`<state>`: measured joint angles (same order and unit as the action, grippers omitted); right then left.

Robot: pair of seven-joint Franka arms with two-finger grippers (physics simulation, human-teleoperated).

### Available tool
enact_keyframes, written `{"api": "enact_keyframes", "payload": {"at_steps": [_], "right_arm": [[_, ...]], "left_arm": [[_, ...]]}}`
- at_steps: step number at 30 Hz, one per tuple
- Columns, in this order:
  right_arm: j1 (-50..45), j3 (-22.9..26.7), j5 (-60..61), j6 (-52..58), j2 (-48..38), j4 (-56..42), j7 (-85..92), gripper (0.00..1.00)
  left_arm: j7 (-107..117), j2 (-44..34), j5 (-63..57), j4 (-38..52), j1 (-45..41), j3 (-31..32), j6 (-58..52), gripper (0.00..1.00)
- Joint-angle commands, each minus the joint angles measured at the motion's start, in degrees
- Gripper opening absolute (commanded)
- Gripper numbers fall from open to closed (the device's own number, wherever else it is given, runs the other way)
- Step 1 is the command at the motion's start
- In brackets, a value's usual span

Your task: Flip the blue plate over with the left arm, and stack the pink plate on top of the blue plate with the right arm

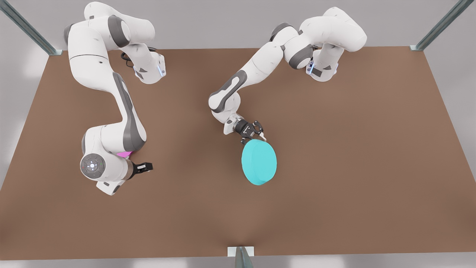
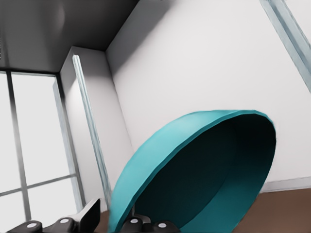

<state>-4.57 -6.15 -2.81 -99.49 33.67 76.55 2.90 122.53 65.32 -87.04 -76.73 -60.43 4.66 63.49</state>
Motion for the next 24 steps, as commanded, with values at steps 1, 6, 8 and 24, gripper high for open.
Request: {"api": "enact_keyframes", "payload": {"at_steps": [1,6,8,24], "right_arm": [[0.0,0.0,0.0,0.0,0.0,0.0,0.0,1.0],[0.17,0.0,0.0,-0.26,0.0,1.93,0.0,1.0],[1.75,0.0,-0.09,-8.16,-5.0,13.6,-0.53,1.0],[31.19,0.0,-0.79,-34.28,-22.51,57.92,10.72,1.0]], "left_arm": [[0.08,0.07,-2.34,0.0,-0.04,0.0,-0.12,1.0],[-0.09,0.15,-2.43,0.0,-0.13,0.0,-0.91,1.0],[-0.45,0.07,-2.34,0.09,-0.13,0.09,-0.91,1.0],[-19.08,-1.25,17.86,3.43,0.05,4.13,-0.2,1.0]]}}
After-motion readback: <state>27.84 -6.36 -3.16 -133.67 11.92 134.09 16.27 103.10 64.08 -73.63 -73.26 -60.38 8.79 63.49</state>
